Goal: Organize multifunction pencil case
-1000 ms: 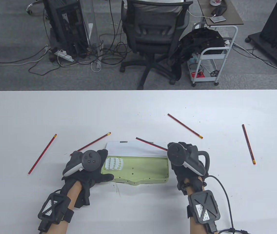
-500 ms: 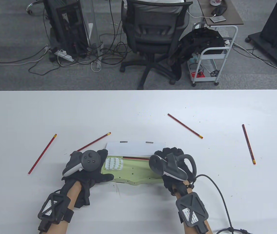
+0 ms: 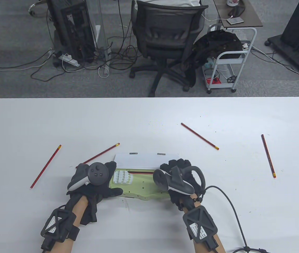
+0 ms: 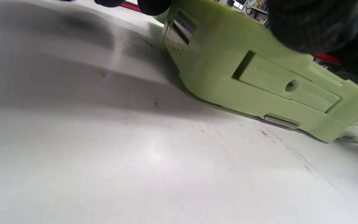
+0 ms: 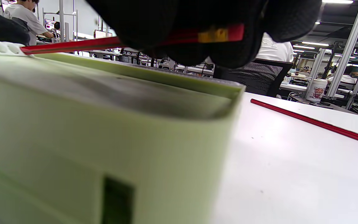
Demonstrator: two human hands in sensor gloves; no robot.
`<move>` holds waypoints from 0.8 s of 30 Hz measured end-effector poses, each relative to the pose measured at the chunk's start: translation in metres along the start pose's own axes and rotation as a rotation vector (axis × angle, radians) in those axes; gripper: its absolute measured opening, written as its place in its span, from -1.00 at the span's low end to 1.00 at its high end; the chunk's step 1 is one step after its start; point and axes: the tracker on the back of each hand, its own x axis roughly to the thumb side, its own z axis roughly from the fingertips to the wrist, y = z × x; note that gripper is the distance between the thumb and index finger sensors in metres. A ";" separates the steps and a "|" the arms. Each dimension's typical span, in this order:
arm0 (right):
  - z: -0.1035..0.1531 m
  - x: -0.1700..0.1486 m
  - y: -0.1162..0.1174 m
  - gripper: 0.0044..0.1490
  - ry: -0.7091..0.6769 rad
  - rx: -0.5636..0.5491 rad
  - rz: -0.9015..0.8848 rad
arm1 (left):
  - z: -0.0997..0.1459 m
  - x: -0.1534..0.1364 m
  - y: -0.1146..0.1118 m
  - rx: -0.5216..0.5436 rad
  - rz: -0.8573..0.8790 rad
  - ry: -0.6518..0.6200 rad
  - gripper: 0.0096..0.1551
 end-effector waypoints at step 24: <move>0.007 -0.041 -0.005 -0.32 0.171 -0.032 -0.132 | 0.000 0.000 0.000 -0.001 0.002 -0.001 0.36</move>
